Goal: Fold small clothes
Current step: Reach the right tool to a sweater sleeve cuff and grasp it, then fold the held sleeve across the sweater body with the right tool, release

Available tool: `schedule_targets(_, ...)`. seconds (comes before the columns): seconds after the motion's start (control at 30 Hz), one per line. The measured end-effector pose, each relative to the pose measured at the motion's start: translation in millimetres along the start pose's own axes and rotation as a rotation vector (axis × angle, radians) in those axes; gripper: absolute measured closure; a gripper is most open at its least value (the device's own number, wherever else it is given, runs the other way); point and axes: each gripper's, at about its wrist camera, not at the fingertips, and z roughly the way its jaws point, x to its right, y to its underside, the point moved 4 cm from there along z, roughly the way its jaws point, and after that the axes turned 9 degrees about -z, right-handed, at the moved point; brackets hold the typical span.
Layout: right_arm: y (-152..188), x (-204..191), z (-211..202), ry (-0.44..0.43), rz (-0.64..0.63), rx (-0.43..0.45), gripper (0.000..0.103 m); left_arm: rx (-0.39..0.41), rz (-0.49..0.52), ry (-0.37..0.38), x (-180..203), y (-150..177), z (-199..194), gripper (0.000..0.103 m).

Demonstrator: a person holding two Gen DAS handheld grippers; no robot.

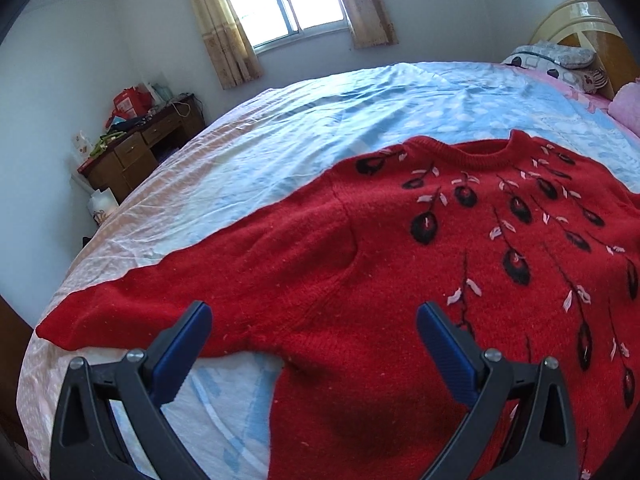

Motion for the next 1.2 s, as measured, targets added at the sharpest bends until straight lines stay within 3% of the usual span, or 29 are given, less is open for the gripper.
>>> schedule_targets(0.27,-20,-32,-46,-0.006,-0.061,0.112,0.085,-0.034,-0.021,0.013,-2,2,7,0.0)
schedule_targets(0.57,-45,-111,-104,-0.033,-0.192,0.241,0.086,-0.043,-0.019,0.04,0,6,9,0.0)
schedule_targets(0.9,-62,-233,-169,-0.13,-0.354,0.375,0.087,-0.042,-0.098,0.075,-12,8,8,0.0)
schedule_targets(1.2,-37,-354,-211,-0.236,-0.536,0.464,0.087,-0.076,-0.14,0.12,-17,10,13,0.0)
